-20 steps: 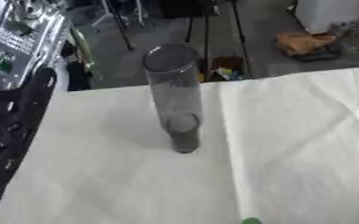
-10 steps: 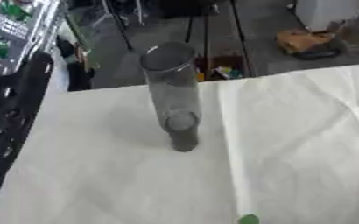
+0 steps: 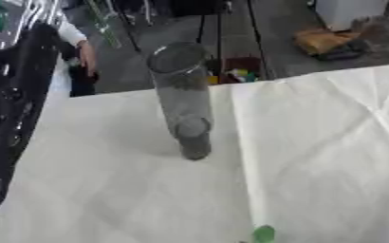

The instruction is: Arrange flowers into the vase.

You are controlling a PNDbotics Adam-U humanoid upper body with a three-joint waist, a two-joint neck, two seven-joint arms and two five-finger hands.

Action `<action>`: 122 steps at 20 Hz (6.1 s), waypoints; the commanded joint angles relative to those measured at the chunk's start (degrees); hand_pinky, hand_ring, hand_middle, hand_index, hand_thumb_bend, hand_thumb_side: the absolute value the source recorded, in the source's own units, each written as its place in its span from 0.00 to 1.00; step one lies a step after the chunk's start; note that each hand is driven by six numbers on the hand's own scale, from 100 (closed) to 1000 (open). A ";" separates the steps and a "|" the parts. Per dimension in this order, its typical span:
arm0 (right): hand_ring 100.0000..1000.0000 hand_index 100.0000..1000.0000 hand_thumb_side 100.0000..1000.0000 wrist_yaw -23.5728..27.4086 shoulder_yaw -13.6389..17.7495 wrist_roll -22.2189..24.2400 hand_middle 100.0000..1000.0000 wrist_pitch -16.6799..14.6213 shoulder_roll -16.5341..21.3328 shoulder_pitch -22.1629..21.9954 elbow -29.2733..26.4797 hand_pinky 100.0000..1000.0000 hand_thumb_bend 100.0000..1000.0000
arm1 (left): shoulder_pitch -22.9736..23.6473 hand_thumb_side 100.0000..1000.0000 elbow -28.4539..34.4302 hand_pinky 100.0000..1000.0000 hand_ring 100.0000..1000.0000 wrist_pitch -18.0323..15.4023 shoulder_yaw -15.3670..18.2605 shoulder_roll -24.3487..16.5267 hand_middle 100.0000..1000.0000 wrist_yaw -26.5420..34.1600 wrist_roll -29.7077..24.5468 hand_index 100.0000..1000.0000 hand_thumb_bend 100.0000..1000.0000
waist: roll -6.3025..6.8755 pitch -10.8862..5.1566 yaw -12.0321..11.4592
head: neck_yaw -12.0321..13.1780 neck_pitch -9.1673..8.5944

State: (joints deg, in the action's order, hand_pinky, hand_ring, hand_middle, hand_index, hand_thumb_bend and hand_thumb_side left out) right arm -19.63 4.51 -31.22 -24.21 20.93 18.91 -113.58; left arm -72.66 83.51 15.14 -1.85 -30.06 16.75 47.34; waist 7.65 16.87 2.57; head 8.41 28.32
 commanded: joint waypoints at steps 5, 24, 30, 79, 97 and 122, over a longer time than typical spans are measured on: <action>0.75 0.81 1.00 0.79 -0.15 0.43 0.54 -0.11 1.32 0.35 -1.01 0.63 0.00 | -2.33 0.12 0.81 0.00 0.00 3.52 0.97 0.40 0.00 2.24 4.63 0.00 0.59 | -0.24 -1.64 0.87 | -0.02 1.14; 0.75 0.81 1.00 1.38 -0.52 1.05 0.54 -0.28 1.46 0.64 -1.01 0.63 0.00 | -4.44 0.12 0.49 0.00 0.00 4.39 -0.80 3.62 0.00 2.45 4.63 0.00 0.59 | 0.25 -0.98 2.15 | 1.99 0.30; 0.76 0.81 1.00 1.35 -0.50 1.03 0.54 -0.33 1.46 0.82 -1.01 0.63 0.00 | -3.73 0.12 -0.42 0.00 0.00 4.78 -0.81 3.90 0.00 0.90 4.63 0.00 0.58 | 0.48 -0.52 2.54 | 2.16 -0.30; 0.76 0.81 1.00 1.80 -0.20 1.01 0.53 0.09 0.60 1.51 -1.01 0.63 0.00 | 0.76 0.32 -2.01 0.00 0.02 10.00 -2.72 6.46 0.00 -3.31 4.63 0.00 0.50 | 0.13 0.74 2.89 | 2.47 -2.43; 0.76 0.81 1.00 1.86 -0.02 0.62 0.52 0.51 0.43 1.42 -1.01 0.63 0.00 | 1.88 0.61 -0.27 0.15 0.44 11.51 -4.48 6.62 0.38 -2.91 4.63 0.00 0.57 | 0.16 0.54 2.89 | 2.14 -2.80; 0.76 0.81 1.00 2.48 0.03 0.68 0.52 0.83 0.32 1.19 -1.01 0.63 0.00 | 3.71 0.66 1.62 0.34 0.62 13.58 -6.52 4.98 0.58 -2.90 4.63 0.20 0.39 | 0.13 0.28 2.23 | 1.41 -2.86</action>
State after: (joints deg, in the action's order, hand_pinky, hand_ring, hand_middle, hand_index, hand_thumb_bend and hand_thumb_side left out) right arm -17.73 4.20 -30.52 -23.44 20.84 19.65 -113.58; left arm -68.02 84.02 19.41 -8.45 -22.96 14.13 43.11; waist 8.34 18.66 4.89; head 9.93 26.08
